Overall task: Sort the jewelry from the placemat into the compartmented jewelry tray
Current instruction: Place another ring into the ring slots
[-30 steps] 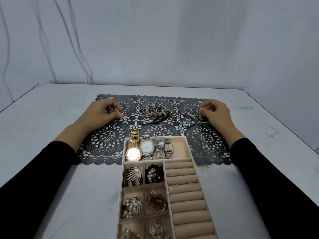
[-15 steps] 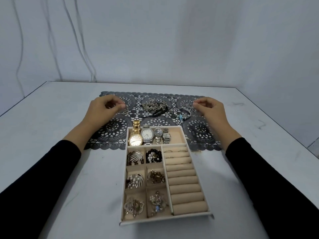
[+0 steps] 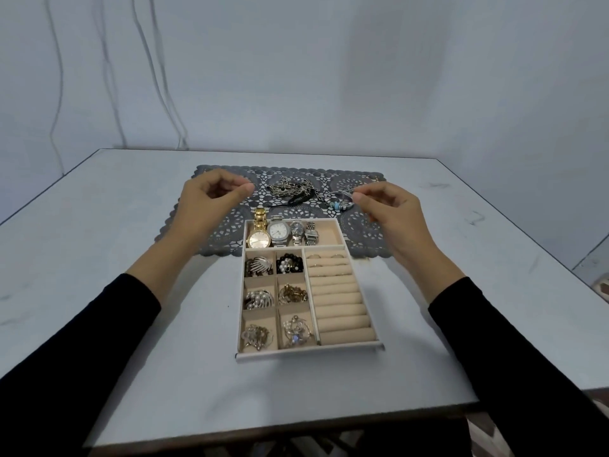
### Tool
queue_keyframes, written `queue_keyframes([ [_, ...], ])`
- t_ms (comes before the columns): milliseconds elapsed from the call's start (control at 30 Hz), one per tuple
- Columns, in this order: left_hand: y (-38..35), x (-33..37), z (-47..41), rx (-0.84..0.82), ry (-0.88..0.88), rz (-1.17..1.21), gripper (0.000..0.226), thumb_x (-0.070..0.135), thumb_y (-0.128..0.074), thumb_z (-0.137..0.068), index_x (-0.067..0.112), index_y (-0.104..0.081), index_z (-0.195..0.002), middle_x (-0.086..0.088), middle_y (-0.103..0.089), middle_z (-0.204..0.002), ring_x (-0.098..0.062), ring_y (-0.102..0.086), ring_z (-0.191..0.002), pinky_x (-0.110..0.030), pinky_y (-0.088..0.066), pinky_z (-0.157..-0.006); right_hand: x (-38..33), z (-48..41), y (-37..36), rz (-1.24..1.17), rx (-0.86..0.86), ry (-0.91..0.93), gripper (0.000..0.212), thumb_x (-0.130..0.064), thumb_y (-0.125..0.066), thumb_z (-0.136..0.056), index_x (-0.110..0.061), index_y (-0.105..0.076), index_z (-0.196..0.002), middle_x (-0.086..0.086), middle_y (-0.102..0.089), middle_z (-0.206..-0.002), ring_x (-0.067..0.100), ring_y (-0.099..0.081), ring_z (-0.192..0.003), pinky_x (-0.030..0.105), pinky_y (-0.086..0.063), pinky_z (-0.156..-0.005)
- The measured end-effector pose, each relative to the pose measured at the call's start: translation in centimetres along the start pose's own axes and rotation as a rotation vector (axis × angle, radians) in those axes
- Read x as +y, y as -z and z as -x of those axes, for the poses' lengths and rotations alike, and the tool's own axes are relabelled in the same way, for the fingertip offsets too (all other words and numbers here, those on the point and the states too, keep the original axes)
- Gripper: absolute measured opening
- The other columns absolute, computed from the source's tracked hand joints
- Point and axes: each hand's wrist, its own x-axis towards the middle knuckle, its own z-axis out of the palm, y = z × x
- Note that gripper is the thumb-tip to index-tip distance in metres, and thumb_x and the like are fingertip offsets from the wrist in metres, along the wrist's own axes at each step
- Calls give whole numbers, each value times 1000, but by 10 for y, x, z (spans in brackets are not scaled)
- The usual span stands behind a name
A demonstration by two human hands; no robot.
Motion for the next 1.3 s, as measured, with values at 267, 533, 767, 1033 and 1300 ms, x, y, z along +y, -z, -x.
queue_keyframes([
  [267, -12, 9, 21, -74, -40, 33, 7, 22, -77, -80, 25, -72, -83, 12, -68, -73, -7, -61, -73, -16, -50, -67, -7, 43, 8, 92, -204, 36, 10, -5, -74, -80, -7, -73, -90, 9, -66, -79, 12, -54, -67, 19, -47, -53],
  [533, -15, 13, 26, -91, -44, 33, 7, 20, -76, -81, 21, -71, -86, -2, -69, -82, -14, -61, -77, -22, -53, -72, -4, 60, 17, 222, -380, 89, 12, -3, -75, -78, -2, -73, -89, 16, -70, -81, 18, -58, -72, 22, -49, -67],
  [767, -20, 19, 31, -105, -57, 22, 7, 16, -75, -83, 20, -71, -85, -1, -68, -81, -8, -61, -74, -20, -53, -72, -2, 63, 23, 345, -498, 98, 8, -10, -78, -77, -13, -75, -84, 10, -69, -78, 30, -52, -67, 34, -43, -67],
  [1033, -21, 19, 31, -106, -42, 21, 8, 16, -76, -83, 21, -70, -84, 0, -68, -80, -8, -61, -74, -20, -53, -72, -5, 63, 25, 421, -575, 144, 7, -9, -76, -80, -13, -74, -86, -4, -67, -78, 26, -54, -69, 38, -46, -65],
  [1300, -22, 19, 33, -131, -41, 2, 7, 17, -75, -83, 17, -71, -88, -3, -69, -83, -12, -61, -77, -22, -54, -73, -7, 60, 26, 447, -630, 109, 5, -12, -74, -82, -13, -75, -87, -1, -67, -80, 24, -55, -71, 42, -46, -68],
])
